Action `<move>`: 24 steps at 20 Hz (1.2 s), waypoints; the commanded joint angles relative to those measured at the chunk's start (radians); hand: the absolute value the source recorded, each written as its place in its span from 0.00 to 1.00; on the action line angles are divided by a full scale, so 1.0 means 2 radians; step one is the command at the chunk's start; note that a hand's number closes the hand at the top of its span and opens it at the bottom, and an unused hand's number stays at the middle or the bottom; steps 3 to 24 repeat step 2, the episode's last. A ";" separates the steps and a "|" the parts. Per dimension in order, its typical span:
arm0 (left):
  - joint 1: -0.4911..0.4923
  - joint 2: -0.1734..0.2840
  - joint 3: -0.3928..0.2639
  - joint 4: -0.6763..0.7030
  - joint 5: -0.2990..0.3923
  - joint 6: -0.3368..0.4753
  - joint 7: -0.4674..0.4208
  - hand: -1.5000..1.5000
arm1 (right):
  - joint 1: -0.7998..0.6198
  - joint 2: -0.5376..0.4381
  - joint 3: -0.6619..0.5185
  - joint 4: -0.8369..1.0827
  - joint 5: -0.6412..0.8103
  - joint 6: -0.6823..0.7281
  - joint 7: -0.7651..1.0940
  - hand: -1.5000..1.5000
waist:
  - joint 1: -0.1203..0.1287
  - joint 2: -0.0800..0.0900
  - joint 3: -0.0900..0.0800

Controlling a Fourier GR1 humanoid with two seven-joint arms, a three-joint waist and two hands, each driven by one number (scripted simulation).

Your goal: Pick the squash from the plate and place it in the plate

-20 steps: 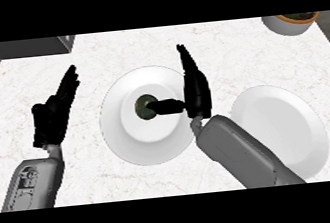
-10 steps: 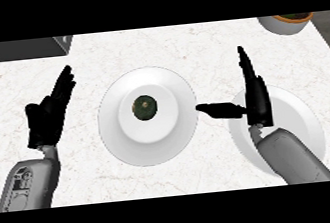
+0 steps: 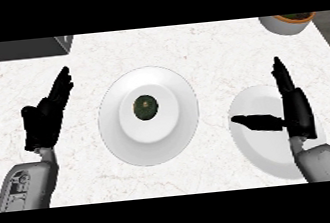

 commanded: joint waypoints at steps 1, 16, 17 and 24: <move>0.002 -0.009 -0.001 0.007 -0.008 0.005 -0.015 0.50 | 0.018 -0.008 -0.047 0.002 -0.010 0.054 -0.020 0.00 | 0.000 0.000 0.000; 0.001 -0.022 -0.018 -0.011 -0.013 0.009 0.009 0.50 | 0.030 -0.020 -0.053 0.000 -0.019 0.064 -0.025 0.00 | 0.000 0.000 0.000; 0.001 -0.022 -0.018 -0.011 -0.013 0.009 0.009 0.50 | 0.030 -0.020 -0.053 0.000 -0.019 0.064 -0.025 0.00 | 0.000 0.000 0.000; 0.001 -0.022 -0.018 -0.011 -0.013 0.009 0.009 0.50 | 0.030 -0.020 -0.053 0.000 -0.019 0.064 -0.025 0.00 | 0.000 0.000 0.000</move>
